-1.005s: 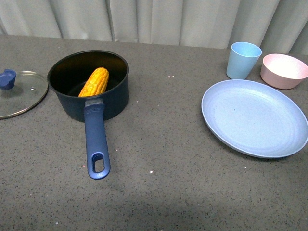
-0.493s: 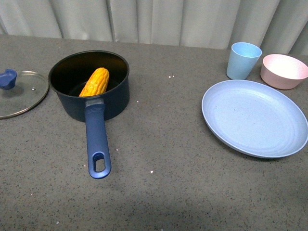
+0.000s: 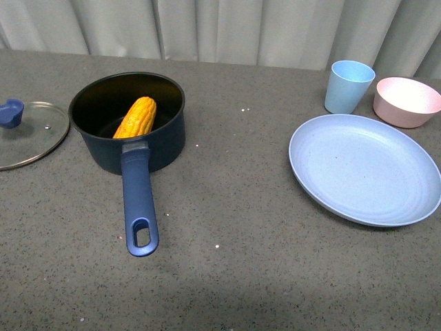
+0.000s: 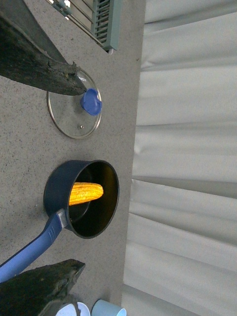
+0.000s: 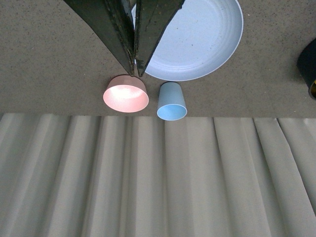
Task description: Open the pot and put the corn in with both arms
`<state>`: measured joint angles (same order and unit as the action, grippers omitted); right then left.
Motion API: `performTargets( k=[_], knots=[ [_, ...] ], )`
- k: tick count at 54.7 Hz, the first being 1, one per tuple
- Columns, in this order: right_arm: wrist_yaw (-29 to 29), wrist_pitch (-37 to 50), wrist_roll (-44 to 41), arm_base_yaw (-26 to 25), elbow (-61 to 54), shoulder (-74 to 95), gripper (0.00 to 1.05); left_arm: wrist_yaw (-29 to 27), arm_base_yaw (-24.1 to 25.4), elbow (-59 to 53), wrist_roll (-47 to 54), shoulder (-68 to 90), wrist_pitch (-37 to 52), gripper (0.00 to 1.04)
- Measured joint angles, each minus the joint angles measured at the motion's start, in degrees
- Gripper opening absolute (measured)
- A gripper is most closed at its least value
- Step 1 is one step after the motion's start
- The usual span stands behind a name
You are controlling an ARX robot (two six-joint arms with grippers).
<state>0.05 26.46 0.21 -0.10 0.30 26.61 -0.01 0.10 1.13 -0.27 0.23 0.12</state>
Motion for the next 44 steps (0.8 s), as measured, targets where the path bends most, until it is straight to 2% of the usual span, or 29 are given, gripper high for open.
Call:
performTargets(
  k=[16,44],
  knots=[
    [0.0,-7.6,0.0,0.0,0.0,-7.9,0.01,0.0,0.0,0.0,0.0,0.0,0.0,0.98],
    [-0.1,-15.4,0.0,0.0,0.0,-15.8,0.01,0.0,0.0,0.0,0.0,0.0,0.0,0.98]
  ],
)
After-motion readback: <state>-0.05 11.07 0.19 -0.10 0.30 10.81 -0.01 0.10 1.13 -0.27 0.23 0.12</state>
